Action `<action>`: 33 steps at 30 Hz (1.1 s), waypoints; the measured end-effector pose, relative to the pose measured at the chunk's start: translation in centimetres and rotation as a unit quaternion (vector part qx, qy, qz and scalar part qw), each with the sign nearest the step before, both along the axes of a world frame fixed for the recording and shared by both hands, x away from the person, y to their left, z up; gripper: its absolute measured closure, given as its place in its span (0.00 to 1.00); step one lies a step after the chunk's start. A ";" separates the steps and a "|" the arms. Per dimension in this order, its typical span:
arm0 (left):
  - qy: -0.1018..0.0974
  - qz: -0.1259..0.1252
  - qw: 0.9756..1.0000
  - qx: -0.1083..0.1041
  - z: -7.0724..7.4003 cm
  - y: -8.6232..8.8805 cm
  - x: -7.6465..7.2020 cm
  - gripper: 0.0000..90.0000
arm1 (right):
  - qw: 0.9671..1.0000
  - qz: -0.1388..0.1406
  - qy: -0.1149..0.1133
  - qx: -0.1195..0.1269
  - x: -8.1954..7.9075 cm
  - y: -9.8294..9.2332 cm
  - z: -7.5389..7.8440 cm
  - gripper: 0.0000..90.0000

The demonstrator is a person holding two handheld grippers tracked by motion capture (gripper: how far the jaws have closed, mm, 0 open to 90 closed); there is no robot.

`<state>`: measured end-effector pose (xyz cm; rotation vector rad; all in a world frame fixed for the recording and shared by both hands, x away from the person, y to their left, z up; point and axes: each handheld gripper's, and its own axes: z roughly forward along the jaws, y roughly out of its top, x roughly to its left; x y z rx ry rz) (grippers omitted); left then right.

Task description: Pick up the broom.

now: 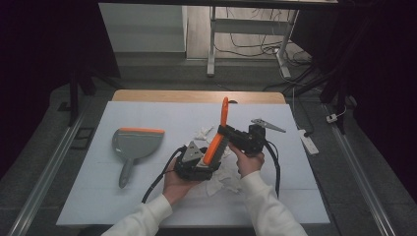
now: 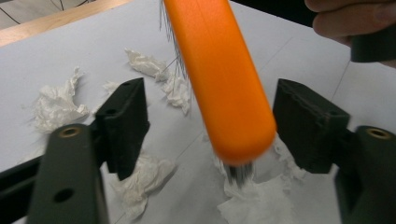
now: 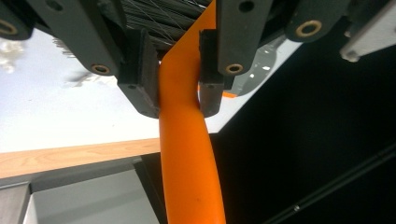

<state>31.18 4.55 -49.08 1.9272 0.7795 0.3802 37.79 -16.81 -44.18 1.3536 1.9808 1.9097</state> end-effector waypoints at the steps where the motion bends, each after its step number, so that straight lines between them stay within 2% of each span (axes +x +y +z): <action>1: -0.003 0.001 1.000 -0.001 -0.1 0.0 0.0 0.37 | 1.000 0.000 0.001 0.001 0.0 0.1 -0.1 0.78; 5: -0.015 0.007 1.000 -0.010 -0.1 0.4 0.1 0.52 | 1.000 -0.004 0.001 0.003 -0.1 0.2 -0.2 0.78; 8: -0.005 0.004 1.000 -0.018 -0.1 0.7 0.4 0.61 | 1.000 -0.005 0.008 0.017 -0.1 0.2 -0.4 0.78; 12: -0.002 0.003 1.000 -0.020 -0.3 0.8 0.6 0.75 | 1.000 -0.007 0.008 0.020 -0.2 0.2 -0.5 0.78; 16: 0.011 0.003 1.000 -0.021 -0.3 1.5 1.0 0.78 | 1.000 -0.005 0.009 0.021 -0.2 0.2 -0.5 0.78; 22: 0.006 0.001 1.000 -0.010 0.2 2.4 1.0 0.79 | 1.000 0.007 0.010 0.027 -0.2 0.5 -0.5 0.78; 26: 0.014 -0.003 1.000 -0.018 0.5 3.6 1.1 0.80 | 1.000 0.019 0.005 0.018 -0.2 0.7 -0.4 0.75; 27: 0.018 -0.004 1.000 -0.020 0.6 3.9 1.2 0.88 | 1.000 0.020 0.001 0.014 -0.2 0.8 -0.4 0.74; 30: 0.010 -0.007 1.000 -0.009 0.8 4.4 1.1 0.88 | 0.999 0.028 0.001 0.015 -0.2 1.0 -0.3 0.74; 33: 0.010 -0.009 1.000 -0.010 0.9 4.7 1.0 0.88 | 0.999 0.033 -0.003 0.014 -0.2 1.3 -0.2 0.74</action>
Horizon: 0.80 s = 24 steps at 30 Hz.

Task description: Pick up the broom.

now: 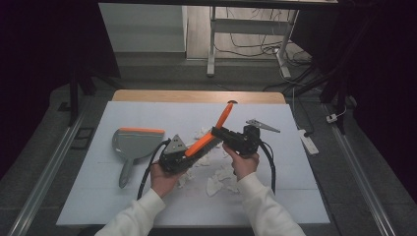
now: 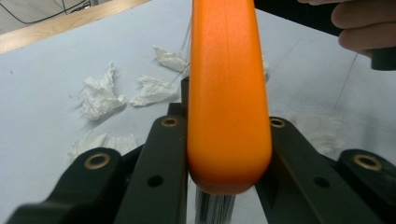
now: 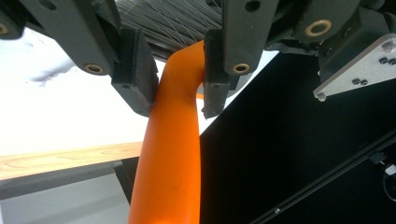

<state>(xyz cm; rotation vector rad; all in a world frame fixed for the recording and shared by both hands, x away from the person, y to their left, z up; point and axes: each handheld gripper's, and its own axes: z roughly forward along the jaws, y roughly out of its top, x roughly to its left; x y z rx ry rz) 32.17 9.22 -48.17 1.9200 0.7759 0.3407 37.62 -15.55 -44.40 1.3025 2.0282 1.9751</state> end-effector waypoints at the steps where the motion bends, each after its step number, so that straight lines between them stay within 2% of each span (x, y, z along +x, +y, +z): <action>1: -0.001 0.000 1.000 0.002 0.0 0.0 0.0 0.88 | 1.000 0.001 0.000 0.000 0.0 0.1 0.0 0.74; 4: 0.007 -0.005 1.000 -0.002 0.0 0.2 0.1 0.88 | 1.000 0.002 -0.001 -0.001 0.0 0.1 0.0 0.73; 10: 0.010 -0.009 1.000 0.000 0.1 0.4 0.1 0.88 | 1.000 0.004 -0.003 -0.005 0.0 0.0 -0.1 0.72; 16: 0.017 -0.008 1.000 0.009 0.3 1.3 0.3 0.88 | 1.000 0.010 -0.008 -0.016 0.1 -0.1 -0.1 0.61; 19: 0.018 -0.009 1.000 0.012 0.5 1.9 0.4 0.88 | 0.999 0.012 -0.028 -0.039 -0.2 -0.4 0.3 0.56; 20: 0.018 -0.011 1.000 0.016 0.6 2.1 0.4 0.88 | 0.998 0.012 -0.038 -0.053 -0.3 -0.6 0.6 0.54; 22: 0.020 -0.016 0.999 0.027 0.8 2.4 0.4 0.88 | 0.995 0.016 -0.060 -0.083 -0.6 -1.1 1.1 0.52; 24: 0.021 -0.025 0.999 0.038 1.0 2.7 0.5 0.88 | 0.990 0.024 -0.082 -0.115 -0.9 -1.8 1.8 0.51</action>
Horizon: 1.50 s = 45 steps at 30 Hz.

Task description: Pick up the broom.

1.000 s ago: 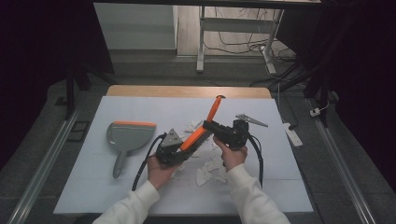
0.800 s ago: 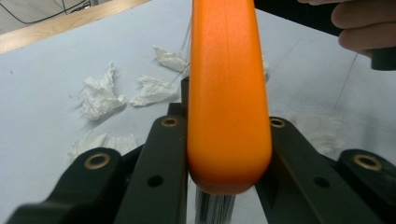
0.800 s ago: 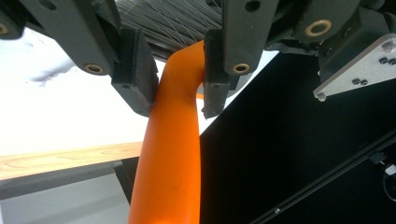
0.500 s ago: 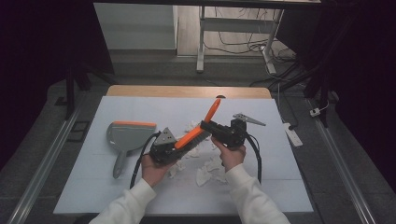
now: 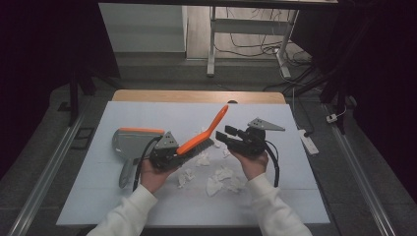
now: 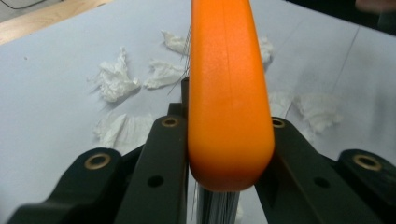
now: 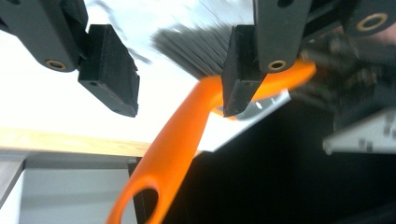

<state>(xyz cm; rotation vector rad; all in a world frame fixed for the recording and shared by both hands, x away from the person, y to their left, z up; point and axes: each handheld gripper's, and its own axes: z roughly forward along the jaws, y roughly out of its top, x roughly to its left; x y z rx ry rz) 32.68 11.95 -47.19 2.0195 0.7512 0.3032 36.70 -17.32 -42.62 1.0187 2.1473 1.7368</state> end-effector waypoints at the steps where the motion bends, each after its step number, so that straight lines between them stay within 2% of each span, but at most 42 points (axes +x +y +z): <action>1: 0.003 -0.003 1.000 0.000 0.0 0.1 0.0 0.88 | 1.000 0.007 -0.012 -0.023 -0.2 -0.4 0.4 0.50; 3: 0.006 -0.009 1.000 0.002 0.0 0.1 0.1 0.88 | 0.998 0.020 -0.025 -0.058 -0.4 -0.7 1.0 0.49; 6: 0.013 -0.029 0.999 0.015 0.1 0.1 0.4 0.88 | 0.991 0.049 -0.048 -0.118 -0.9 -1.0 2.2 0.49; 9: 0.017 -0.045 0.998 0.027 0.6 0.0 0.7 0.88 | 0.983 0.074 -0.056 -0.157 -1.1 -0.9 3.1 0.48; 11: 0.022 -0.058 0.998 0.031 1.0 -0.1 1.0 0.88 | 0.979 0.090 -0.056 -0.175 -1.1 -0.9 3.7 0.48; 13: 0.021 -0.066 0.997 0.044 1.4 -0.2 1.2 0.88 | 0.976 0.100 -0.059 -0.184 -1.1 -0.9 4.0 0.48; 15: 0.027 -0.073 0.996 0.047 1.6 -0.4 1.3 0.88 | 0.972 0.112 -0.061 -0.195 -1.1 -0.8 4.4 0.48; 19: 0.037 -0.093 0.993 0.068 1.9 -0.8 1.7 0.88 | 0.964 0.135 -0.058 -0.222 -0.9 -0.5 4.9 0.47; 24: 0.050 -0.122 0.986 0.101 2.1 -1.8 2.2 0.88 | 0.949 0.164 -0.054 -0.264 -0.2 0.3 5.0 0.45; 26: 0.051 -0.133 0.983 0.112 2.2 -2.2 2.3 0.88 | 0.941 0.180 -0.054 -0.281 -0.1 0.8 4.9 0.45; 27: 0.051 -0.133 0.983 0.112 2.2 -2.2 2.3 0.88 | 0.938 0.185 -0.052 -0.288 0.0 1.0 4.8 0.44; 28: 0.055 -0.143 0.981 0.119 2.3 -2.6 2.5 0.88 | 0.935 0.191 -0.049 -0.295 0.1 1.3 4.6 0.44; 32: 0.060 -0.159 0.976 0.134 2.5 -3.4 2.9 0.88 | 0.923 0.213 -0.035 -0.318 0.8 2.1 3.7 0.42; 35: 0.061 -0.171 0.974 0.139 2.6 -3.9 3.1 0.88 | 0.915 0.226 -0.028 -0.333 1.2 2.6 3.1 0.42; 38: 0.064 -0.180 0.971 0.143 2.7 -4.4 3.3 0.88 | 0.910 0.233 -0.023 -0.342 1.5 2.8 2.6 0.43; 39: 0.066 -0.186 0.969 0.146 2.8 -4.5 3.4 0.88 | 0.909 0.235 -0.021 -0.344 1.6 2.8 2.5 0.44; 41: 0.067 -0.190 0.968 0.147 2.8 -4.7 3.6 0.88 | 0.902 0.242 -0.013 -0.357 1.8 2.9 2.1 0.46; 42: 0.069 -0.190 0.969 0.143 2.8 -4.7 3.6 0.88 | 0.898 0.246 -0.007 -0.365 1.8 2.9 1.8 0.47; 43: 0.068 -0.197 0.968 0.144 2.8 -4.7 3.6 0.88 | 0.895 0.249 -0.006 -0.370 1.9 2.9 1.6 0.49; 44: 0.069 -0.201 0.967 0.144 2.9 -4.7 3.7 0.88 | 0.889 0.253 -0.004 -0.381 1.9 2.9 1.3 0.51; 45: 0.071 -0.202 0.966 0.144 2.9 -4.8 3.7 0.88 | 0.886 0.256 -0.005 -0.385 1.9 2.9 1.1 0.54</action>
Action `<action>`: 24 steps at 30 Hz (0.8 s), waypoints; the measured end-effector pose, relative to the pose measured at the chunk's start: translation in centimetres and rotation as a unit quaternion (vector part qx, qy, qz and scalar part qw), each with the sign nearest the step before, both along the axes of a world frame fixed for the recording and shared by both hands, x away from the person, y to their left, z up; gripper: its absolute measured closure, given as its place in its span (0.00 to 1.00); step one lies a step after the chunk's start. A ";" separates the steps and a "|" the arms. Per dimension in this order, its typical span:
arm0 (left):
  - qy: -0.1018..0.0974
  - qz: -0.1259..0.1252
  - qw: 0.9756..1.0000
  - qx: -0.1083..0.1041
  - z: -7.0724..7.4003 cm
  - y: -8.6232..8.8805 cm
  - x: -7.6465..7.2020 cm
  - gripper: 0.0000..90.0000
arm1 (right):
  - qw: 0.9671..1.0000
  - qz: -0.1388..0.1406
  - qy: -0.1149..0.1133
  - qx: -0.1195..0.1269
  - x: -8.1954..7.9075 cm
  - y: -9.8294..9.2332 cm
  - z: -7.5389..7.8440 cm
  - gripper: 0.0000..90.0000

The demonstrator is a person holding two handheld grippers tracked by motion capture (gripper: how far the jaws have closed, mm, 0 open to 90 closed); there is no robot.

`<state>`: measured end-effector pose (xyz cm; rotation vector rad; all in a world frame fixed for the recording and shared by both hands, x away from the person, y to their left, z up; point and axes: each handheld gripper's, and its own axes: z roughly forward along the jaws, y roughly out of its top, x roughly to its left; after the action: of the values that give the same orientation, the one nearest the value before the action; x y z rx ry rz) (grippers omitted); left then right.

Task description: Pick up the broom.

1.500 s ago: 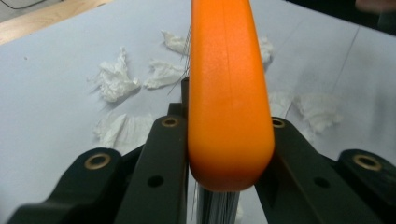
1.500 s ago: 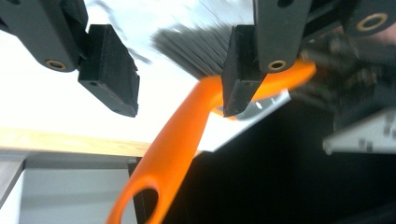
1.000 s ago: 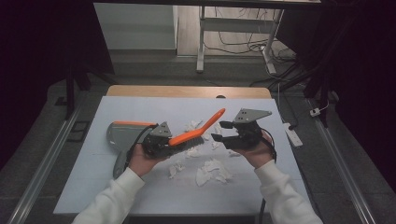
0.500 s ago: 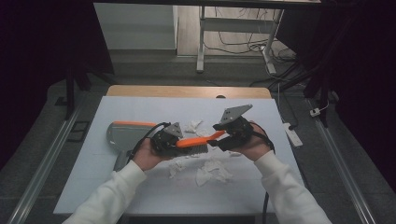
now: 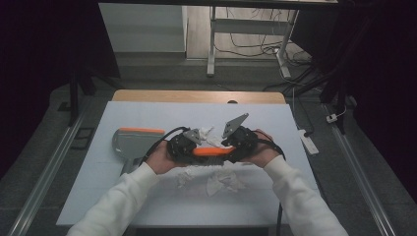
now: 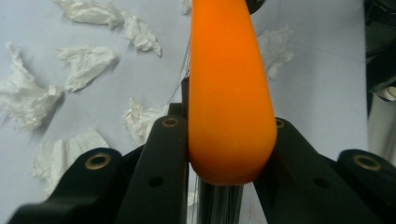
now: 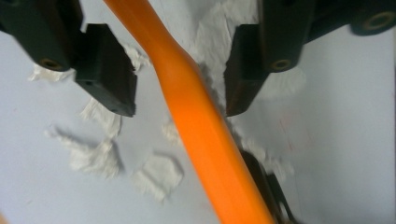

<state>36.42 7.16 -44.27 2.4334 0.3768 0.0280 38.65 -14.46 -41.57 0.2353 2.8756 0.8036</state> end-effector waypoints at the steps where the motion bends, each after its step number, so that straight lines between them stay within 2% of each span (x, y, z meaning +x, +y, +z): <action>1: 0.001 -0.002 1.000 0.003 0.0 0.0 0.0 0.88 | 1.000 0.006 0.004 -0.002 0.0 0.0 -0.3 0.58; 5: 0.010 -0.022 1.000 0.002 0.0 -0.3 0.2 0.88 | 0.999 0.037 -0.006 -0.029 -0.3 0.3 -1.1 0.67; 8: 0.002 -0.032 0.999 0.012 0.1 -0.6 0.1 0.88 | 0.998 0.052 -0.005 -0.044 -0.6 0.7 -1.6 0.74; 9: 0.004 -0.033 0.999 0.009 0.1 -0.5 0.2 0.88 | 0.997 0.058 -0.005 -0.046 -0.7 0.7 -1.7 0.75; 11: 0.009 -0.037 0.999 0.003 0.1 -0.2 0.3 0.88 | 0.997 0.067 -0.006 -0.036 -0.7 0.5 -1.8 0.76; 15: -0.005 -0.027 0.999 -0.017 0.4 0.0 0.2 0.84 | 0.998 0.059 -0.009 -0.016 -1.1 0.0 -1.5 0.77; 17: -0.027 -0.009 0.999 -0.029 0.9 0.2 -0.2 0.77 | 0.999 0.050 -0.012 -0.001 -1.3 -0.5 -1.2 0.77; 19: -0.054 0.035 0.997 -0.038 1.5 0.8 -0.6 0.57 | 0.999 0.041 -0.013 0.007 -1.2 -1.0 -1.0 0.77; 20: -0.067 0.061 0.995 -0.042 1.9 1.3 -0.9 0.51 | 0.999 0.033 -0.017 0.009 -1.2 -1.3 -0.9 0.77; 21: -0.075 0.073 0.993 -0.050 2.2 1.9 -1.1 0.48 | 1.000 0.019 -0.019 0.013 -1.2 -1.7 -0.7 0.77; 24: -0.087 0.117 0.987 -0.065 2.5 3.9 -2.3 0.41 | 0.999 -0.004 -0.024 0.030 -1.0 -2.9 -0.4 0.77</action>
<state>34.16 11.08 -41.72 2.2259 0.5633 0.3061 37.65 -17.35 -41.98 0.2321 2.8060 0.8837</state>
